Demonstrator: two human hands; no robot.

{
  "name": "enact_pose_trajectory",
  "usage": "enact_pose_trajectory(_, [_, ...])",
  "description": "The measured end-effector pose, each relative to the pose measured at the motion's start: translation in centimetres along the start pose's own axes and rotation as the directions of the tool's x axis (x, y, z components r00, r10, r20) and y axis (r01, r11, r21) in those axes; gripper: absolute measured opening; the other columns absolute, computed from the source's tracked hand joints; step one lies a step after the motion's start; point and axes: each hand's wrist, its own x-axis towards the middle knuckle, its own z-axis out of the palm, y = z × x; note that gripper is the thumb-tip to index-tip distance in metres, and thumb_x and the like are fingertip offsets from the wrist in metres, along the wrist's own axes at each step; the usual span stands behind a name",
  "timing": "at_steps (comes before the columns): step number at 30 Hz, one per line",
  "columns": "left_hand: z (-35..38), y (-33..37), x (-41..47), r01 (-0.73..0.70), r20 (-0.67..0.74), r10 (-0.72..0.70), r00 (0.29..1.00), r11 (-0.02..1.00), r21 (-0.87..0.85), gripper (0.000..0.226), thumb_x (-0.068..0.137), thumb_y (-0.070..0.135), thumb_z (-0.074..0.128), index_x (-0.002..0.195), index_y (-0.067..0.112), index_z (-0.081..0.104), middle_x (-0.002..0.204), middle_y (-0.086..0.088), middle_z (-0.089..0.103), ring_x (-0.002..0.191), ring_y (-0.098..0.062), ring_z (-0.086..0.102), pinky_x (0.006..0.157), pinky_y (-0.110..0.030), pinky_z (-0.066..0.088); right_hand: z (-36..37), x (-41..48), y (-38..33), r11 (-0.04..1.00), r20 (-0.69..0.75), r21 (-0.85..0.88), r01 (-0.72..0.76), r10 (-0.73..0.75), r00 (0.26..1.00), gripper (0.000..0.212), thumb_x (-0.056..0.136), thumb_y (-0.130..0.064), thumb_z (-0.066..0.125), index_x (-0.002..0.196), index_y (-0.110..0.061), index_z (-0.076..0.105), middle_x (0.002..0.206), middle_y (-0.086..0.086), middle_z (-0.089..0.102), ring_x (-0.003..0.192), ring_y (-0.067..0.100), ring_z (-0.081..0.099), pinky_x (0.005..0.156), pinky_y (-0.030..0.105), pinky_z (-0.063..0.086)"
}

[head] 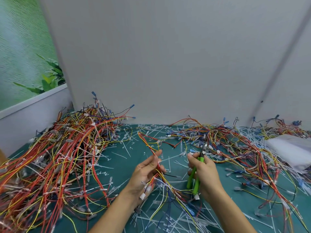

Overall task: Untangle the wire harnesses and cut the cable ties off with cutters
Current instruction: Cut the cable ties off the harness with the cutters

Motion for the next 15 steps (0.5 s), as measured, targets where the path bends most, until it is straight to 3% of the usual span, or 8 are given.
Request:
enact_pose_trajectory(4, [0.1, 0.0, 0.0, -0.016, -0.016, 0.015, 1.000, 0.999, -0.035, 0.035, 0.085, 0.015, 0.066, 0.118, 0.008, 0.074, 0.074, -0.007, 0.067, 0.063, -0.021, 0.070, 0.060, -0.031, 0.061, -0.2, -0.2, -0.3, 0.991, 0.099, -0.119, -0.059, 0.070, 0.993, 0.023, 0.091, -0.024, 0.076, 0.108, -0.019, 0.062, 0.090, 0.001, 0.056, 0.082, 0.019, 0.052, 0.074, 0.041, 0.043])
enact_pose_trajectory(9, [0.2, 0.3, 0.0, -0.011, -0.023, 0.010, 1.000, 0.998, -0.068, 0.037, 0.080, 0.014, 0.070, 0.116, 0.008, 0.076, 0.076, -0.005, 0.065, 0.061, -0.021, 0.070, 0.053, -0.029, 0.059, 0.4, -1.1, -0.6, 0.981, 0.282, -0.118, -0.151, 0.179, 0.942, 0.071, 0.063, -0.018, 0.081, 0.128, -0.019, 0.054, 0.101, 0.008, 0.047, 0.091, 0.021, 0.053, 0.079, 0.039, 0.040])
enact_pose_trajectory(12, [0.4, 0.5, -0.2, -0.017, -0.018, 0.016, 1.000, 0.996, -0.087, 0.030, 0.081, 0.013, 0.067, 0.109, 0.011, 0.079, 0.073, -0.005, 0.065, 0.060, -0.020, 0.069, 0.053, -0.028, 0.059, 0.9, -1.3, -0.6, 0.972, 0.316, -0.011, -0.234, 0.225, 0.922, 0.055, 0.079, -0.003, 0.074, 0.129, -0.008, 0.053, 0.102, 0.013, 0.056, 0.083, 0.023, 0.062, 0.065, 0.033, 0.045])
enact_pose_trajectory(15, [0.6, 0.5, -0.3, -0.022, -0.025, 0.020, 0.999, 0.995, -0.099, 0.030, 0.083, 0.012, 0.065, 0.109, 0.011, 0.079, 0.075, -0.004, 0.063, 0.060, -0.019, 0.068, 0.055, -0.029, 0.060, 0.8, -1.7, -0.9, 0.974, 0.332, -0.117, -0.196, 0.224, 0.916, 0.040, 0.085, -0.007, 0.070, 0.123, -0.005, 0.059, 0.100, 0.016, 0.065, 0.071, 0.024, 0.068, 0.056, 0.032, 0.047])
